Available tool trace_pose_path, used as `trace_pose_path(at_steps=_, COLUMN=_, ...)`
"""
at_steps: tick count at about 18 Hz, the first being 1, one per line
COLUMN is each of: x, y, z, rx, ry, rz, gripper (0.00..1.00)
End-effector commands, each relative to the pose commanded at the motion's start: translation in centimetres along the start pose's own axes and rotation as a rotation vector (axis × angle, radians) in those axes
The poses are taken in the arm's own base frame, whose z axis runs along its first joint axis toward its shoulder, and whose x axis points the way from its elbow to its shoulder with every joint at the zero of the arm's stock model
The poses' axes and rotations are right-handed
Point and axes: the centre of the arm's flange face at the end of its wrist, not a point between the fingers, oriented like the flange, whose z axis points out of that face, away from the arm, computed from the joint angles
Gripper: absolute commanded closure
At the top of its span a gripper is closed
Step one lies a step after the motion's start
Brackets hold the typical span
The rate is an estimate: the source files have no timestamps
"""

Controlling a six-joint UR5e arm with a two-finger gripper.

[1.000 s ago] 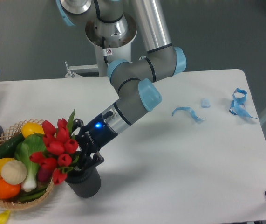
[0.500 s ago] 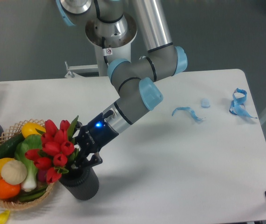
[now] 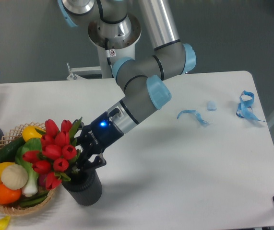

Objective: Pick up the flowers from the vase
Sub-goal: 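Lift the tulip bunch straight up out of the black vase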

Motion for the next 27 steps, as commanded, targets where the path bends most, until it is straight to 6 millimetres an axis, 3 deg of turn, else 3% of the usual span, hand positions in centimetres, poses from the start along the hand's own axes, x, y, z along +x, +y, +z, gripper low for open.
trace_pose_path(at_steps=3, x=-0.4, y=-0.8, z=-0.5, rx=0.025, ry=-0.001, rz=-0.011, gripper=0.63)
trace_pose_path(at_steps=6, x=-0.4, y=-0.9, z=-0.6, rx=0.026, ry=-0.001, rz=-0.011, gripper=0.75)
trace_pose_path(at_steps=10, x=-0.2, y=-1.4, z=-0.7, rx=0.032, ry=-0.001, rz=-0.007, gripper=0.75)
trace_pose_path(at_steps=13, x=-0.2, y=-2.3, z=-2.1, rx=0.075, ry=-0.003, rz=-0.013, gripper=0.75)
trace_pose_path(at_steps=16, x=-0.4, y=-5.4, z=-5.7, rx=0.158, ry=-0.018, rz=-0.034, gripper=0.75)
trace_pose_path(at_steps=20, x=-1.6, y=-8.2, z=-8.4, rx=0.208, ry=-0.029, rz=-0.049, gripper=0.75)
trace_pose_path(at_steps=27, x=-2.0, y=-9.6, z=-9.7, rx=0.259, ry=-0.012, rz=-0.061, gripper=0.75)
